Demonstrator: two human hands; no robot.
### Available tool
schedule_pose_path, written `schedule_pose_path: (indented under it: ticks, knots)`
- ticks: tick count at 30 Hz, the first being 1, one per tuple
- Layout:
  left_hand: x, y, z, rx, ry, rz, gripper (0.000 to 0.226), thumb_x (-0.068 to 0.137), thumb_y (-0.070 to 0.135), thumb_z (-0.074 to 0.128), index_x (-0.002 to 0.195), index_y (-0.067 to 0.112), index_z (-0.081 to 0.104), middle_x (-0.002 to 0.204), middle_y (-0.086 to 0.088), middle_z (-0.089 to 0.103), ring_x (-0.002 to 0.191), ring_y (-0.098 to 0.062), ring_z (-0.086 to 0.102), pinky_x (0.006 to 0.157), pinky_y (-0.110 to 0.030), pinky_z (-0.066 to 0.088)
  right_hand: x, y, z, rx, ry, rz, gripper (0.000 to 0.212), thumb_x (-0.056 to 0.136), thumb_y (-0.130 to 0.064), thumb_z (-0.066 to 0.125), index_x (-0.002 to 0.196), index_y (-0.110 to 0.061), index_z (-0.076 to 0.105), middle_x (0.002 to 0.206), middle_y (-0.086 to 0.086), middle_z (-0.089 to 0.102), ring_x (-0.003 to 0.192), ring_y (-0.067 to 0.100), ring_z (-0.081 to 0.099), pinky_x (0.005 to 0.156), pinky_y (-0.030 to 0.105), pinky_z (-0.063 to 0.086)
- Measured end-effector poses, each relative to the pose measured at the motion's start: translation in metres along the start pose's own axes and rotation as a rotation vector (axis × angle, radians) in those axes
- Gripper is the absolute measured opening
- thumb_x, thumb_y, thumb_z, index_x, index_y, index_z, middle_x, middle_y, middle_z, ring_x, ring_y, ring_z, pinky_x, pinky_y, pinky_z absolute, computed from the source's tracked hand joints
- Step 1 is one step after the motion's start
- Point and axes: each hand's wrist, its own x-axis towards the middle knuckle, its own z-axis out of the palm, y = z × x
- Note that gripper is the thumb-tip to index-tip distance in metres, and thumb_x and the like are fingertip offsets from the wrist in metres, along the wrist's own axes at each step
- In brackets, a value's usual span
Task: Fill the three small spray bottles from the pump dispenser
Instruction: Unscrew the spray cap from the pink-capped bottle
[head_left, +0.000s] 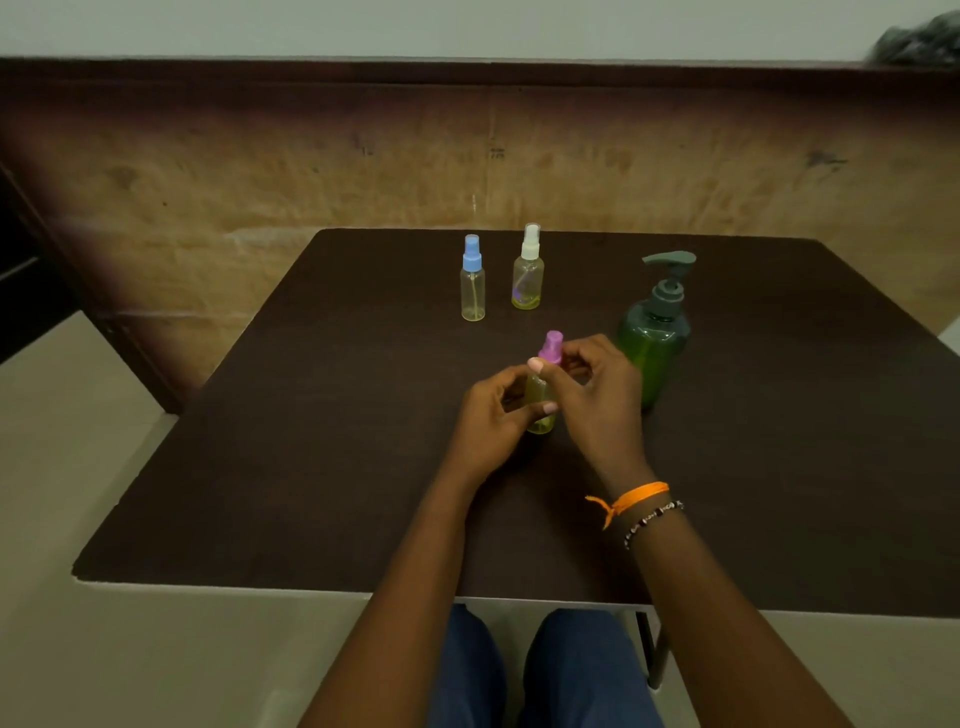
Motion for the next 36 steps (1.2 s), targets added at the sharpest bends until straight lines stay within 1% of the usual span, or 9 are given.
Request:
schedule_pose_path:
  ticks: [3,7,9,14,18,21,27,30,36]
  knots:
    - [-0.001,0.003,-0.002,-0.041,-0.059,-0.035,0.037,0.081,0.0,0.065,0.114,0.016,0.061,0.107,-0.001,0.068,0.102,-0.009,0.064,0.089,-0.026,0.051,0.006,0.004,-0.01,0.048,-0.146,-0.01,0.007,0.078,-0.013,0.074,0.081,-0.013,0.068,0.076,-0.004,0.056,0.068,0.001,0.052,0.064,0.012,0.04]
    - [-0.003,0.009,-0.002,-0.081,-0.215,-0.089,0.04,0.082,-0.005,0.061,0.115,0.017,0.058,0.103,0.007,0.066,0.095,0.002,0.064,0.082,-0.017,0.051,0.025,0.007,-0.044,0.258,-0.632,0.098,0.015,0.084,-0.004,0.062,0.096,-0.013,0.068,0.095,0.006,0.06,0.09,0.005,0.06,0.081,0.015,0.044]
    - [-0.004,0.009,0.0,-0.059,-0.203,-0.074,0.04,0.079,-0.004,0.065,0.113,0.016,0.06,0.102,0.007,0.067,0.093,0.001,0.064,0.082,-0.017,0.051,0.027,0.006,-0.054,0.199,-0.708,0.099,0.017,0.088,-0.005,0.059,0.101,-0.013,0.067,0.102,0.007,0.059,0.096,0.005,0.059,0.085,0.013,0.043]
    - [-0.001,0.005,0.001,0.064,-0.04,0.053,0.034,0.064,0.001,0.079,0.086,0.02,0.061,0.083,0.007,0.066,0.079,-0.001,0.062,0.074,-0.018,0.05,-0.003,-0.001,-0.021,-0.019,-0.154,0.108,0.017,0.076,-0.015,0.076,0.091,-0.014,0.069,0.091,0.006,0.058,0.08,0.013,0.058,0.073,0.024,0.049]
    - [-0.001,0.001,0.001,0.079,-0.012,0.072,0.03,0.064,0.004,0.08,0.084,0.018,0.061,0.08,0.006,0.066,0.077,-0.003,0.062,0.072,-0.02,0.05,-0.011,-0.006,-0.005,0.25,0.122,0.339,0.025,0.068,-0.016,0.082,0.081,-0.018,0.062,0.078,-0.003,0.066,0.068,0.0,0.06,0.065,0.021,0.052]
    - [0.0,0.0,0.0,0.051,-0.017,0.049,0.03,0.066,0.005,0.08,0.086,0.019,0.063,0.081,0.007,0.066,0.078,-0.003,0.063,0.072,-0.021,0.051,-0.009,-0.005,-0.008,0.296,0.073,0.332,0.018,0.073,-0.012,0.078,0.081,-0.017,0.064,0.077,-0.003,0.067,0.068,0.001,0.061,0.063,0.017,0.049]
    - [0.001,-0.002,0.0,0.038,-0.064,0.031,0.036,0.074,0.005,0.074,0.104,0.02,0.064,0.098,-0.002,0.068,0.096,-0.014,0.064,0.087,-0.029,0.052,-0.002,-0.002,-0.018,0.253,-0.22,0.238,0.023,0.085,-0.001,0.064,0.098,-0.02,0.063,0.106,0.006,0.057,0.095,0.014,0.06,0.089,0.029,0.05]
    - [0.001,0.0,0.001,0.048,-0.041,0.031,0.033,0.073,0.003,0.074,0.101,0.018,0.063,0.092,0.003,0.067,0.09,-0.008,0.064,0.084,-0.025,0.052,-0.002,-0.005,-0.013,0.132,-0.132,0.216,0.021,0.082,-0.008,0.069,0.103,-0.013,0.066,0.098,0.001,0.049,0.082,0.004,0.054,0.078,0.019,0.047]
    - [0.0,0.002,0.001,0.069,-0.022,0.034,0.028,0.072,0.003,0.074,0.095,0.014,0.062,0.085,0.006,0.064,0.081,-0.001,0.061,0.079,-0.022,0.052,-0.009,-0.009,-0.006,0.13,0.077,0.184,0.024,0.074,-0.011,0.076,0.093,-0.019,0.064,0.087,0.003,0.067,0.073,0.007,0.059,0.068,0.018,0.049]
